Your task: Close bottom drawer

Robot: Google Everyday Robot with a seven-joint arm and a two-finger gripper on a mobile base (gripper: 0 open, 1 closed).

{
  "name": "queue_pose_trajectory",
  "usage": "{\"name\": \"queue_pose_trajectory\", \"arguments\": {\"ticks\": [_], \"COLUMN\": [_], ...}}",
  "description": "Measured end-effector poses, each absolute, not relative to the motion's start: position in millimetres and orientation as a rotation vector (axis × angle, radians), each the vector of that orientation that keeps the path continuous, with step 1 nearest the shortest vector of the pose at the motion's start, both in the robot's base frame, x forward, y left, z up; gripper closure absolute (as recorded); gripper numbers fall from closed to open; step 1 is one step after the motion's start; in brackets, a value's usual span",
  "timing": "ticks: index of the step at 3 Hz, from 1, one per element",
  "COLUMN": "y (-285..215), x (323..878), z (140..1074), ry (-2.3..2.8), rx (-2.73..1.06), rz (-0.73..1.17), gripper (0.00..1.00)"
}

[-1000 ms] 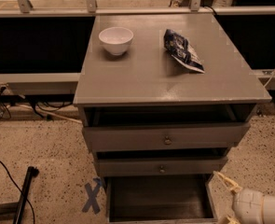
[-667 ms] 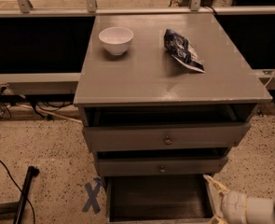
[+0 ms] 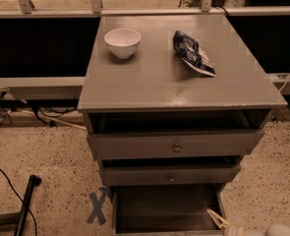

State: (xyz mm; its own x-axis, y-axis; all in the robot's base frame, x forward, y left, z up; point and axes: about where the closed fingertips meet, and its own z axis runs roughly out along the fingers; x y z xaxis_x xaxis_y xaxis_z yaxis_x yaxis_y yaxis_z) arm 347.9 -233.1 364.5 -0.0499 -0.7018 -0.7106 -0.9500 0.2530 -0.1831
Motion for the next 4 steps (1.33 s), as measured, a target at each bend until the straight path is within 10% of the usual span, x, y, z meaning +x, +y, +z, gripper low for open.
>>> {"name": "queue_pose_trajectory", "arguments": {"ticks": [4], "y": [-263.0], "x": [375.6], "z": [273.0], "ry": [1.873], "rx": [-1.534], "rz": [0.474], "gripper": [0.0]}}
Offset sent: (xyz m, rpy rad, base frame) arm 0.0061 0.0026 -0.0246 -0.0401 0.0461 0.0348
